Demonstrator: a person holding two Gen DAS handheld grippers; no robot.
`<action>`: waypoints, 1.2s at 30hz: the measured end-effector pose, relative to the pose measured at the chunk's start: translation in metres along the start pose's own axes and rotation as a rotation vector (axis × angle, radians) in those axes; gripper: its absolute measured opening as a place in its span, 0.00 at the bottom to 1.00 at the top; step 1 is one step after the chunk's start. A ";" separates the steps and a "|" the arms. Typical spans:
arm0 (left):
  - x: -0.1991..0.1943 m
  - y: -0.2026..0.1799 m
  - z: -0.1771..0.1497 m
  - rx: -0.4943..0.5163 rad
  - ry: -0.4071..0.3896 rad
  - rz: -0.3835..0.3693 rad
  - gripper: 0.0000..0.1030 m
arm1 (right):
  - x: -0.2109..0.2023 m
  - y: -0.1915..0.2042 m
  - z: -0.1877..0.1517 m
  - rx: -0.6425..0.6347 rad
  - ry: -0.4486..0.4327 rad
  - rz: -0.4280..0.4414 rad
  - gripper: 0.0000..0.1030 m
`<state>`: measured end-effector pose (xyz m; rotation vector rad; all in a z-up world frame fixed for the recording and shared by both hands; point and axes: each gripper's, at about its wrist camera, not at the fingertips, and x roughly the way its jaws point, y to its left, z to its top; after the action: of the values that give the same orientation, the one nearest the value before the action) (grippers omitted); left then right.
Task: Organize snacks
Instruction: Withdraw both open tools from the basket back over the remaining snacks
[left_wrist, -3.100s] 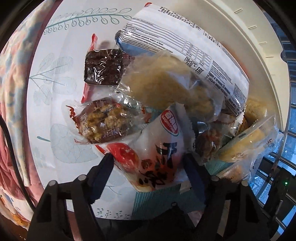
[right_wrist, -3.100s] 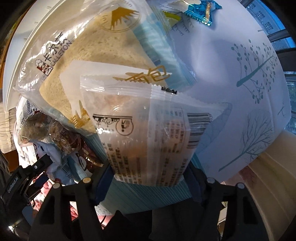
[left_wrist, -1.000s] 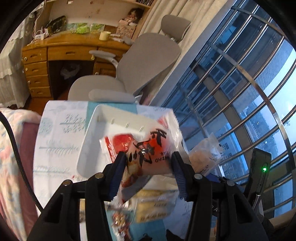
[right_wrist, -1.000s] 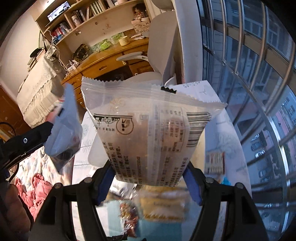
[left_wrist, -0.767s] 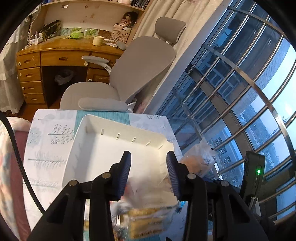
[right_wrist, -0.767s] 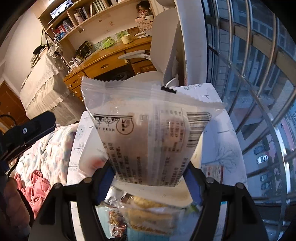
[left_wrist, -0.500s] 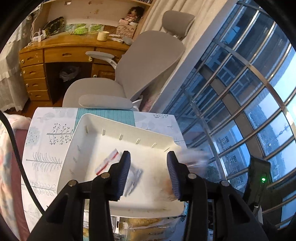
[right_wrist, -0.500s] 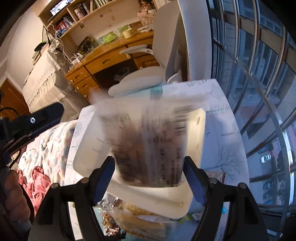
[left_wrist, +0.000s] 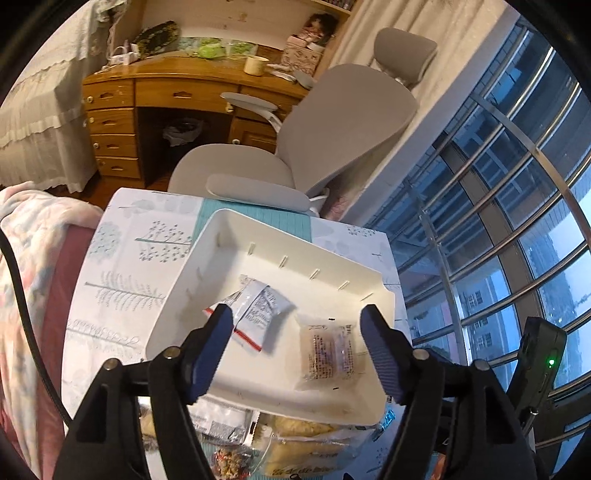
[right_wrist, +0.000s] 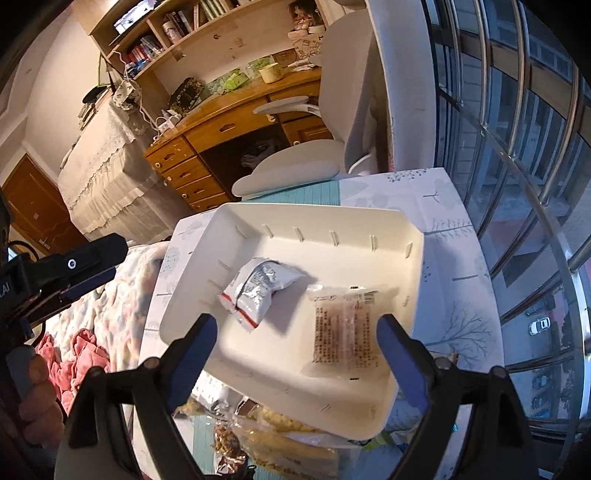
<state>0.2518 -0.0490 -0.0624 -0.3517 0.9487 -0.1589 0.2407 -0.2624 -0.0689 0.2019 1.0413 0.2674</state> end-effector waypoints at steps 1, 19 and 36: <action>-0.005 0.003 -0.003 -0.004 -0.005 0.007 0.71 | -0.002 0.002 -0.001 -0.004 -0.004 0.002 0.86; -0.099 0.043 -0.066 -0.019 -0.039 0.011 0.80 | -0.041 0.041 -0.045 0.032 -0.020 0.017 0.86; -0.155 0.125 -0.119 0.180 0.104 -0.060 0.80 | -0.070 0.098 -0.157 0.341 -0.065 -0.088 0.86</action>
<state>0.0628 0.0851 -0.0521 -0.2073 1.0186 -0.3183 0.0592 -0.1849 -0.0602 0.4673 1.0242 0.0016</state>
